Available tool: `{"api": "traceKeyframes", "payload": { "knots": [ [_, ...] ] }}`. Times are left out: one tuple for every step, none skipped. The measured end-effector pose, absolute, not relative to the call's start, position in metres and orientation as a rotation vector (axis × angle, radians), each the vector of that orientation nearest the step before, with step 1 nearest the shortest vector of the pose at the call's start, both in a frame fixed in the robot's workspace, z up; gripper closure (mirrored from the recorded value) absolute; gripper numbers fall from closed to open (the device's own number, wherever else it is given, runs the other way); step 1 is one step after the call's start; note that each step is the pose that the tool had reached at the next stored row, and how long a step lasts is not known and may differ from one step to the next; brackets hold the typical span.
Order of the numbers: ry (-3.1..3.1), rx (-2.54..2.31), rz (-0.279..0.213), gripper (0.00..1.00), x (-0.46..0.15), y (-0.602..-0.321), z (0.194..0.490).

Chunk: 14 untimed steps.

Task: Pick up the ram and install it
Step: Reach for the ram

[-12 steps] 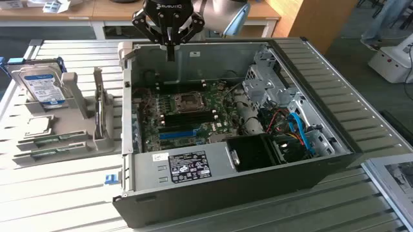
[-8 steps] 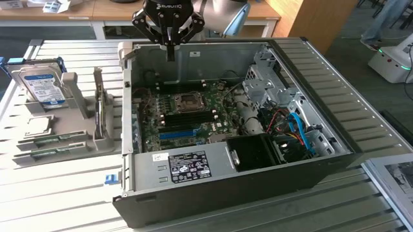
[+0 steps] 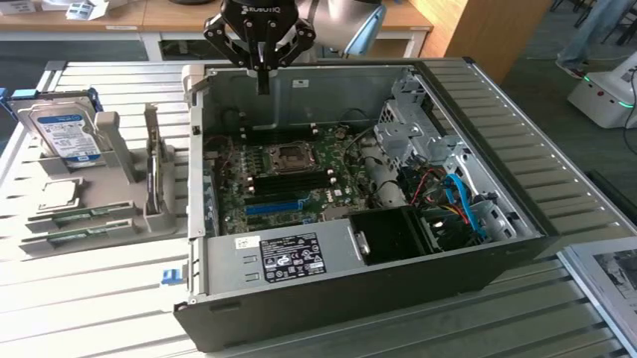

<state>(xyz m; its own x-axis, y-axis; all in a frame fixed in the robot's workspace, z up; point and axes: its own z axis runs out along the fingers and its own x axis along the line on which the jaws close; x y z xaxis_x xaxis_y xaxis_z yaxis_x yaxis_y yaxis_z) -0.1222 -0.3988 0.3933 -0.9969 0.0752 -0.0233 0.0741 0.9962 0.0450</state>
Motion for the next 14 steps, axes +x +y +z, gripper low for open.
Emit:
{"api": "traceKeyframes", "payload": {
  "knots": [
    [3.114,0.117,0.069,0.90,-0.123,-0.399,0.393],
    [3.114,0.117,0.069,0.90,-0.124,-0.399,0.393],
    [3.114,0.117,0.069,0.90,-0.125,-0.399,0.393],
    [3.114,0.117,0.069,0.90,-0.127,-0.399,0.393],
    [3.114,0.117,0.069,0.90,-0.128,-0.399,0.393],
    [3.114,0.117,0.069,0.90,-0.130,-0.399,0.393],
    [3.114,0.117,0.069,0.90,-0.131,-0.399,0.393],
    [3.114,0.117,0.069,0.90,-0.133,-0.399,0.393],
    [3.114,0.117,0.069,0.90,-0.134,-0.399,0.393],
    [3.114,0.117,0.069,0.90,-0.136,-0.399,0.393],
    [3.114,0.116,0.069,0.90,-0.137,-0.399,0.393],
    [3.114,0.117,0.069,0.90,-0.139,-0.399,0.393],
    [3.114,0.117,0.069,0.90,-0.140,-0.399,0.393],
    [3.114,0.117,0.069,0.90,-0.142,-0.399,0.393]
  ]
}}
